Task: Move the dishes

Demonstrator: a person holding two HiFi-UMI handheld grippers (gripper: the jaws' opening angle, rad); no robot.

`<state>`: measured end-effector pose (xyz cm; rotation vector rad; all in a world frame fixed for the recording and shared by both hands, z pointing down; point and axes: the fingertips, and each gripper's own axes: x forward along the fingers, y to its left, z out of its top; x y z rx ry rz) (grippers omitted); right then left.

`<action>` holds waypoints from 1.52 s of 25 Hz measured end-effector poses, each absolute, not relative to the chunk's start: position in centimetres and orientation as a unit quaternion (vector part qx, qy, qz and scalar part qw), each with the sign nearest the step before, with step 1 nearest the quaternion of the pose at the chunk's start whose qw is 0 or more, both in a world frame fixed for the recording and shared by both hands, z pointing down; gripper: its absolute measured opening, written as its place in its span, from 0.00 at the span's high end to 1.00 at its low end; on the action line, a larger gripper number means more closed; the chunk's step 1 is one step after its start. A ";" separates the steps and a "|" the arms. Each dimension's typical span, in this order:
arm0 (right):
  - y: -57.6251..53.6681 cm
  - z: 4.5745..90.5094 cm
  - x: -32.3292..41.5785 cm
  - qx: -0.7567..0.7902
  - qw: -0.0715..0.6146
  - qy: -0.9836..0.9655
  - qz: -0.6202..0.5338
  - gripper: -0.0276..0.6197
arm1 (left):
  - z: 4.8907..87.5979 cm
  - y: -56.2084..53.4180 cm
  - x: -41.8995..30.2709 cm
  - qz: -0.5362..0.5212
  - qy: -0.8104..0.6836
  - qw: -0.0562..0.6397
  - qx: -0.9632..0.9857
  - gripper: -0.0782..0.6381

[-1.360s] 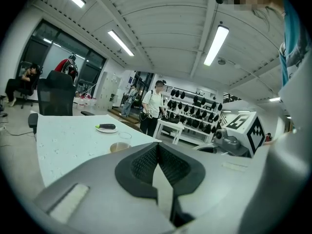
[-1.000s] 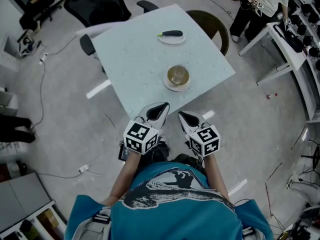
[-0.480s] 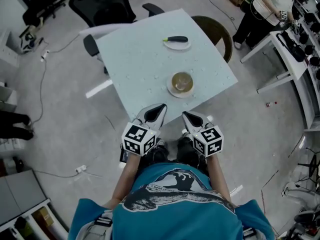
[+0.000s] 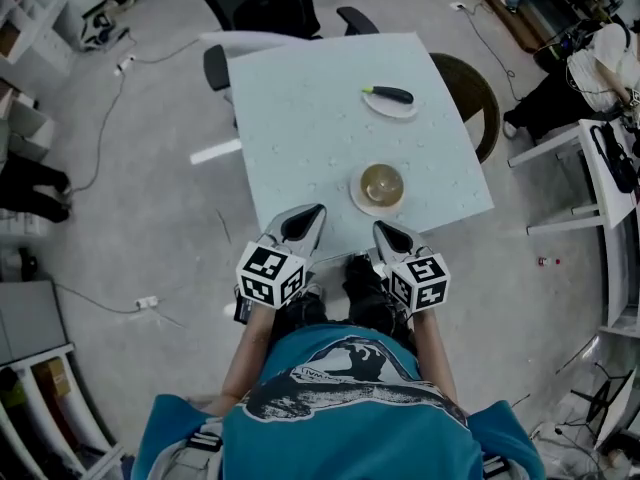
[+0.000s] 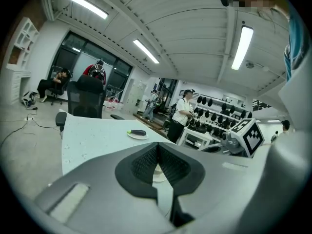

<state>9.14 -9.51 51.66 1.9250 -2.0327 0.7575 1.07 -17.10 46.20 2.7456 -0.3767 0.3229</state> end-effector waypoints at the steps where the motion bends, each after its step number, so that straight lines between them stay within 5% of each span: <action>1: -9.9 51.8 9.9 0.655 0.125 -0.699 0.259 0.95 | 46.2 -17.5 1.4 0.113 -0.144 0.176 0.967 0.87; 10: -13.3 50.3 15.5 0.596 0.174 -0.765 0.169 0.85 | 46.6 -18.4 5.3 0.118 -0.215 0.182 0.952 0.87; 21: -16.5 52.2 16.3 0.508 0.219 -0.821 0.140 0.44 | 46.9 -18.1 5.1 0.129 -0.306 0.182 0.925 0.87; 36: -17.8 57.6 16.4 0.454 0.258 -0.832 0.186 0.44 | 47.4 -16.0 3.1 0.133 -0.398 0.191 0.888 0.87; 38: -17.8 58.2 16.7 0.456 0.257 -0.830 0.191 0.51 | 47.5 -15.8 3.0 0.131 -0.407 0.192 0.883 0.87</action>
